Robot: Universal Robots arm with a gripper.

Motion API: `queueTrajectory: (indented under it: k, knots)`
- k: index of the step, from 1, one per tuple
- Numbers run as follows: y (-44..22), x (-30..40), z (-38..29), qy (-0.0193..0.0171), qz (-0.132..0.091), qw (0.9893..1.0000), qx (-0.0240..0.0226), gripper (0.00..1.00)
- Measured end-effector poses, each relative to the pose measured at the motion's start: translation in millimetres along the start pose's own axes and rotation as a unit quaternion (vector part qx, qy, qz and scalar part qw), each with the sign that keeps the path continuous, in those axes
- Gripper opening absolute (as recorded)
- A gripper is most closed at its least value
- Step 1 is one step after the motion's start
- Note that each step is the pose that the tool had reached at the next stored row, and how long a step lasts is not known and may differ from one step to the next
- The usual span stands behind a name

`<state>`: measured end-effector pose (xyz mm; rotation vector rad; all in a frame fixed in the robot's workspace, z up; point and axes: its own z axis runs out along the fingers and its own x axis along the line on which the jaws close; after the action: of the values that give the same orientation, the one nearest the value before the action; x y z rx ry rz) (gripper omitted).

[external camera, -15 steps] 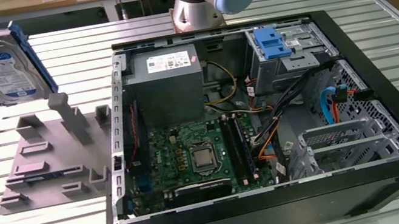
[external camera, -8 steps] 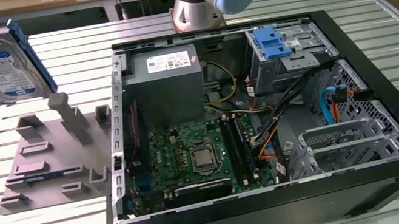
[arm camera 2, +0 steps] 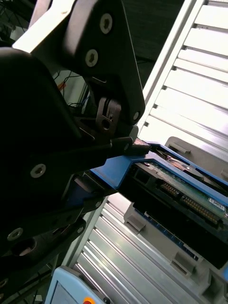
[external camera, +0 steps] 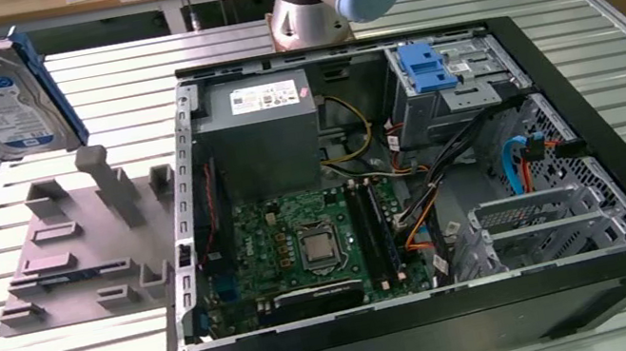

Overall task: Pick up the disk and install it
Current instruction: 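Pick up the disk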

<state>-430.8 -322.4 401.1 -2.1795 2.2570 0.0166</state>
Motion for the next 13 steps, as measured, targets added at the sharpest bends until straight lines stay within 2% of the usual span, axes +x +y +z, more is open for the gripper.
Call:
queueTrajectory:
  k: [13]
  knots:
    - [0.1, -0.5, -6.2, 0.0000, 0.000, 1.0000, 0.0000, 0.36]
